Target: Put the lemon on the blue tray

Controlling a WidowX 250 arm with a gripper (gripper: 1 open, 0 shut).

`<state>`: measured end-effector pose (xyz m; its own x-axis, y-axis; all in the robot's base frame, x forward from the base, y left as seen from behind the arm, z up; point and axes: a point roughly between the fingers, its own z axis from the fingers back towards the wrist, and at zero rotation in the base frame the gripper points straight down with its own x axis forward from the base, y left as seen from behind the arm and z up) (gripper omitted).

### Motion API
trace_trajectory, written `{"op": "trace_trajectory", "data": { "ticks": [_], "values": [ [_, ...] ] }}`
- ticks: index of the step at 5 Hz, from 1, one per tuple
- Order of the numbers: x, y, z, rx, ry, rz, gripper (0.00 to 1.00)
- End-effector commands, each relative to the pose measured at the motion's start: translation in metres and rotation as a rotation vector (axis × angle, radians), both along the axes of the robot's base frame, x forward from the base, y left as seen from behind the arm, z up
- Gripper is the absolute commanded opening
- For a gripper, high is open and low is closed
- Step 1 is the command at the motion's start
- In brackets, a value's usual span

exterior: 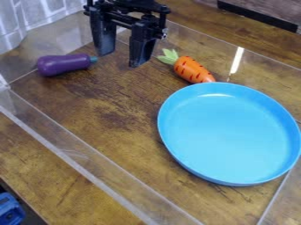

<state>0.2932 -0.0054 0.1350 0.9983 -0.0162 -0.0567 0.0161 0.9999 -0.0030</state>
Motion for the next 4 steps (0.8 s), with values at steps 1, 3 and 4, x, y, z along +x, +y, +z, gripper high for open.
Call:
{"op": "trace_trajectory", "data": {
  "ticks": [1, 3, 4],
  "values": [
    [0.001, -0.007, -0.003, -0.003, 0.009, -0.02, 1.0],
    [-0.003, -0.04, -0.004, 0.005, 0.028, -0.13, 0.0],
    [-0.003, -0.045, -0.004, 0.005, 0.033, -0.146, 0.0]
  ]
}}
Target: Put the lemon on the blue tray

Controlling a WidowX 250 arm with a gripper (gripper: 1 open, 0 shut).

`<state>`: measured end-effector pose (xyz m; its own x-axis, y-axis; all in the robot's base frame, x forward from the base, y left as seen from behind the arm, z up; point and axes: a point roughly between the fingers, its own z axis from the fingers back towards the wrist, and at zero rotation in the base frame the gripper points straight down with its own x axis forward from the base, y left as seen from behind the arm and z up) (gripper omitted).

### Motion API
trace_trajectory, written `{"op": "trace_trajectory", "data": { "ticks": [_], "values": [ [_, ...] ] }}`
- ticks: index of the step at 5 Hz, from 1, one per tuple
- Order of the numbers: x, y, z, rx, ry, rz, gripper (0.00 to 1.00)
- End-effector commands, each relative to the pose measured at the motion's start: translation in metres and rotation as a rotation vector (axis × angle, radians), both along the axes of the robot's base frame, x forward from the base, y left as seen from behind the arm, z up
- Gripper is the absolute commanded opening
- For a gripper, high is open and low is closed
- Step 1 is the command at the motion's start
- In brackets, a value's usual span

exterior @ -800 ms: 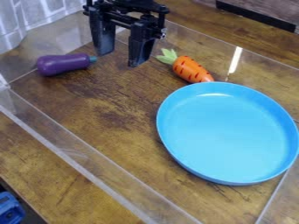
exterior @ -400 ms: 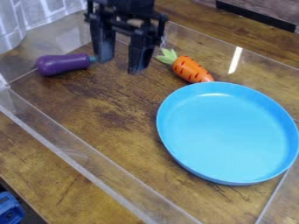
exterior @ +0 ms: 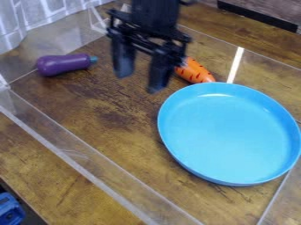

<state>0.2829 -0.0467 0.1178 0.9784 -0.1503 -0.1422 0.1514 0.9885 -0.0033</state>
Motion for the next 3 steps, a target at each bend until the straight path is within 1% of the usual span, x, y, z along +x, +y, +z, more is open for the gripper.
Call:
{"op": "trace_trajectory", "data": {
  "ticks": [1, 2, 3],
  "values": [
    [0.015, -0.03, 0.01, -0.005, -0.054, -0.058, 0.0],
    [0.018, -0.029, 0.008, 0.003, -0.052, -0.069, 0.0],
    [0.032, -0.049, 0.005, 0.006, -0.057, -0.123, 1.0]
  ]
}}
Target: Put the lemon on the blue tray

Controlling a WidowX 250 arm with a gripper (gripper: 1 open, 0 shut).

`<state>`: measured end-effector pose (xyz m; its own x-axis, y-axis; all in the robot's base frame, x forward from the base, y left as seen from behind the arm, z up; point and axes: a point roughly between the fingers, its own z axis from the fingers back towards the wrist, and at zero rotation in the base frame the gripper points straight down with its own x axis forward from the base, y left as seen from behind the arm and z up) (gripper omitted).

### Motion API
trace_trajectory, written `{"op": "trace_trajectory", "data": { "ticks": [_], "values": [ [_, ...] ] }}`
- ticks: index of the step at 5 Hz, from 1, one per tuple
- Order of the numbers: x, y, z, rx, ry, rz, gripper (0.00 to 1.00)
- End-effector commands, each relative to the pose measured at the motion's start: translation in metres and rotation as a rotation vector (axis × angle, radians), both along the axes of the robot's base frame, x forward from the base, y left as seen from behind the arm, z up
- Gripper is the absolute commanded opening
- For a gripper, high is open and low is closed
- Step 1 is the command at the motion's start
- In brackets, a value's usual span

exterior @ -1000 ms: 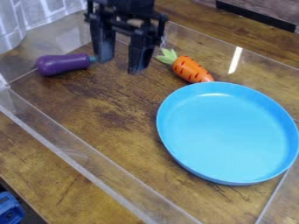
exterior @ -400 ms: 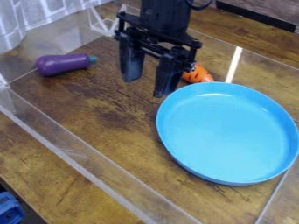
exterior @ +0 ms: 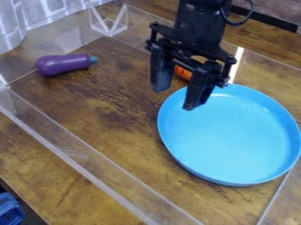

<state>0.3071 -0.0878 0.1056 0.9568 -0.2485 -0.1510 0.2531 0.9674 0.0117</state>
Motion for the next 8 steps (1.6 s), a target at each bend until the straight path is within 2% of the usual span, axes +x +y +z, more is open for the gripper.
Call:
{"op": "trace_trajectory", "data": {
  "ticks": [1, 2, 3, 4, 5, 6, 7, 8],
  "values": [
    [0.012, -0.016, 0.016, -0.012, -0.059, -0.043, 0.0],
    [0.016, -0.025, 0.013, -0.013, -0.055, -0.063, 0.0],
    [0.018, -0.031, 0.007, -0.012, -0.049, -0.053, 1.0],
    [0.018, -0.038, -0.001, -0.014, -0.041, -0.038, 0.0],
    [0.02, -0.042, -0.013, -0.016, -0.032, -0.035, 1.0],
    [0.017, -0.041, -0.023, -0.021, -0.021, -0.024, 0.0],
    [0.014, -0.04, -0.023, -0.026, -0.018, -0.021, 1.0],
    [0.012, -0.036, -0.022, -0.025, -0.019, -0.01, 0.0]
  ]
}}
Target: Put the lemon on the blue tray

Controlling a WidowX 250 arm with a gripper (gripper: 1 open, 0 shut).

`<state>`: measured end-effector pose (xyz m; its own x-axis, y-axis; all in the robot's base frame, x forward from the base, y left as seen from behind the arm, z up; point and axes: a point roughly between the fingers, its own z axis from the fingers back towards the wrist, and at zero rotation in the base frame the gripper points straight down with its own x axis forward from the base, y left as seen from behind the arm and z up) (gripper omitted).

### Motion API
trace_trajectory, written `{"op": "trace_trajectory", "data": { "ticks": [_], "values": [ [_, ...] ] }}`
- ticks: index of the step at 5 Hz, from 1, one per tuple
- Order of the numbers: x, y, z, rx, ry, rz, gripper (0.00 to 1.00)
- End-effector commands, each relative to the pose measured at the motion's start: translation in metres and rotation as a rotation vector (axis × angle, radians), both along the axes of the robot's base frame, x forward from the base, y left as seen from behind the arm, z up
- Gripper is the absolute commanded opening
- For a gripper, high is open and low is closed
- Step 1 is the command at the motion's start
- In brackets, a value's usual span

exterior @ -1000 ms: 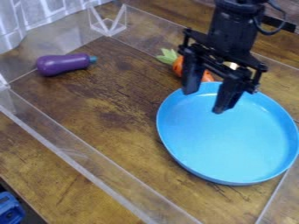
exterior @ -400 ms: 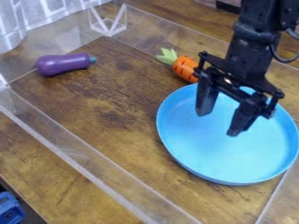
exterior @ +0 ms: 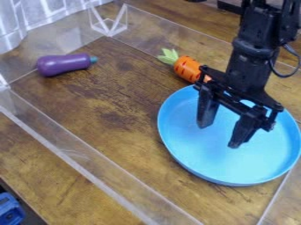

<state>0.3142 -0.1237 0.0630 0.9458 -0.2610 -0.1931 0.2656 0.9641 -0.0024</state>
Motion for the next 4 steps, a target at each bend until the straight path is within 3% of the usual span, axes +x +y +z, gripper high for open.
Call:
{"op": "trace_trajectory", "data": {
  "ticks": [1, 4],
  "values": [
    [0.004, 0.003, 0.023, -0.019, -0.066, 0.01, 0.0],
    [0.005, 0.016, 0.036, 0.002, -0.068, -0.001, 0.0]
  ]
}}
